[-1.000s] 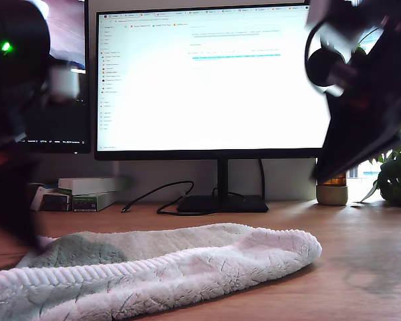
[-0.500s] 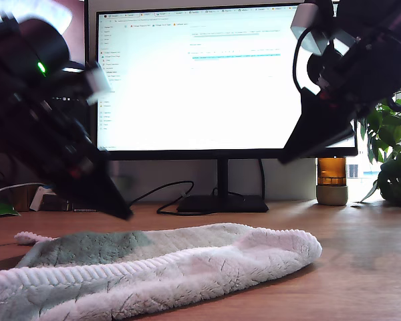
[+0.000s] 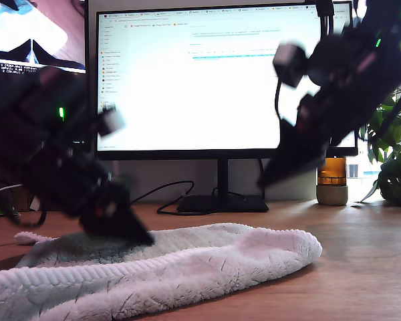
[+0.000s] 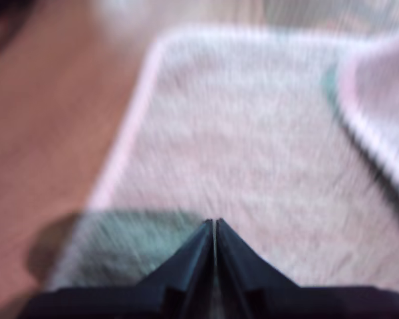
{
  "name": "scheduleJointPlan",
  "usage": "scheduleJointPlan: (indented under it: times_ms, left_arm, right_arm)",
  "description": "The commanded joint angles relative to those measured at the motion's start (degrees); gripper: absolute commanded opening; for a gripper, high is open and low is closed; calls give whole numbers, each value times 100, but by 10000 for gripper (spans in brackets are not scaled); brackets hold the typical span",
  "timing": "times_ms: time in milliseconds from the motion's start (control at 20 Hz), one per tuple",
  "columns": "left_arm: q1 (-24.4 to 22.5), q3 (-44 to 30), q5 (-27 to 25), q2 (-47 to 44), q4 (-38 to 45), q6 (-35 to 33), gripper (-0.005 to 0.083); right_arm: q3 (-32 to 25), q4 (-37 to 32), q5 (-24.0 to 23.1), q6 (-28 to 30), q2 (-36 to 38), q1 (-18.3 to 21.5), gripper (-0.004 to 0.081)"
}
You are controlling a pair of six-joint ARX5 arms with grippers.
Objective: Fold the tea towel to a neat square and place it to the right
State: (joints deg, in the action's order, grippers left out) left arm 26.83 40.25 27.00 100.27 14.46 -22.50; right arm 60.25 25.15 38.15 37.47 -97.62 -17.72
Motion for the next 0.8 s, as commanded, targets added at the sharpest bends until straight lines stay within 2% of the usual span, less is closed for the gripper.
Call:
scheduleJointPlan:
  times_ms: [0, 350, 750]
  left_arm:
    - [17, -24, -20, 142, -57, 0, -24]
    - [17, -15, 105, 133, -4, 2, -24]
    - [17, -13, 105, 133, 26, 2, -24]
  right_arm:
    - [63, 39, 22, 48, -221, -26, -10]
    - [66, 227, -129, 59, -758, -26, -10]
    - [61, 691, -114, 81, -811, -31, -10]
